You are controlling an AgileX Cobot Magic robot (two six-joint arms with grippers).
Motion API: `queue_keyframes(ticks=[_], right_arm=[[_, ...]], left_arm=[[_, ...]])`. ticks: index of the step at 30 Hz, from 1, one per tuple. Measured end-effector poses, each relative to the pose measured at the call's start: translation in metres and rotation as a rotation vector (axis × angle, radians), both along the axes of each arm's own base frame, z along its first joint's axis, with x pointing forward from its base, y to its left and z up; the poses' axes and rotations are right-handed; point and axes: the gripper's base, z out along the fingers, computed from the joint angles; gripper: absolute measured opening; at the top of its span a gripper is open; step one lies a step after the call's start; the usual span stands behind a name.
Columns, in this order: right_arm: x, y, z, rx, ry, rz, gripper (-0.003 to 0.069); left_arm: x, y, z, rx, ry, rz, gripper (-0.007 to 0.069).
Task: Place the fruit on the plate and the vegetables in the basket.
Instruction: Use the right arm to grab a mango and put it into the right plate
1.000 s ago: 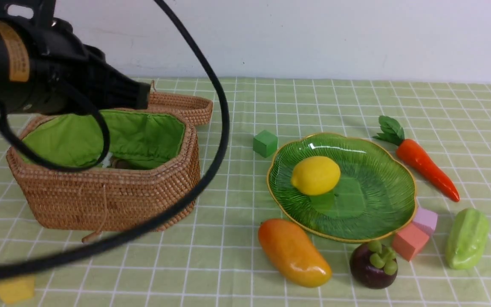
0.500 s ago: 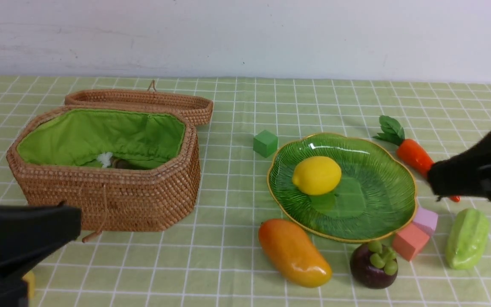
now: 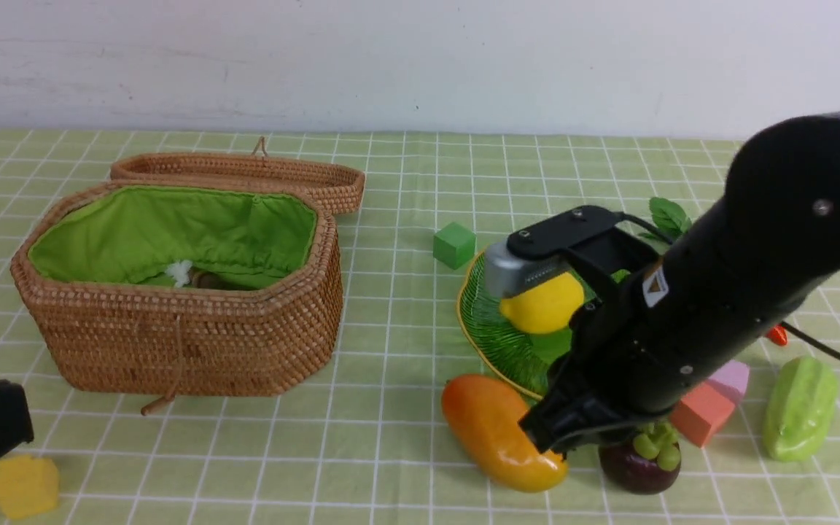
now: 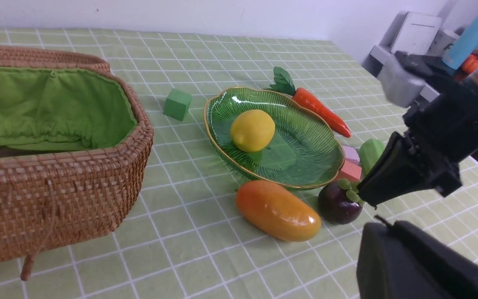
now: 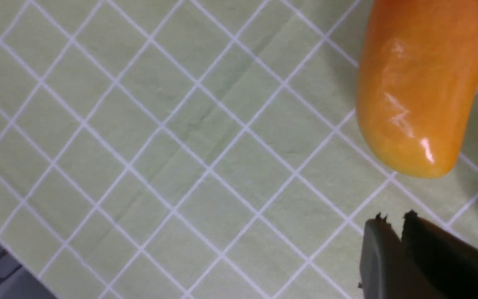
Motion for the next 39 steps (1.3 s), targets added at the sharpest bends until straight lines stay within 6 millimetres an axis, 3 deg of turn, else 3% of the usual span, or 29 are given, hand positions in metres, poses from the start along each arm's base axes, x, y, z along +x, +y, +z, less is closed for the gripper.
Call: queue_keyframes(ticks=[11,20,25,39], right_arm=[[0.01,0.001,-0.015,-0.054,0.015,-0.042,0.0321],[0.037,0.019,-0.065,-0.058,0.035,-0.101,0.0583],[0.044,0.022,-0.079,-0.066,0.034,-0.109,0.0614],[0.052,0.028,-0.107,-0.081,0.07,-0.134,0.0596]], left_arm=[[0.0,0.0,0.001,-0.01,-0.011,-0.004,-0.0013],[0.0,-0.001,0.001,-0.013,-0.007,-0.006,-0.0013],[0.0,-0.001,0.001,-0.015,-0.006,-0.006,-0.0013],[0.0,-0.001,0.001,-0.016,-0.007,-0.007,-0.0013]])
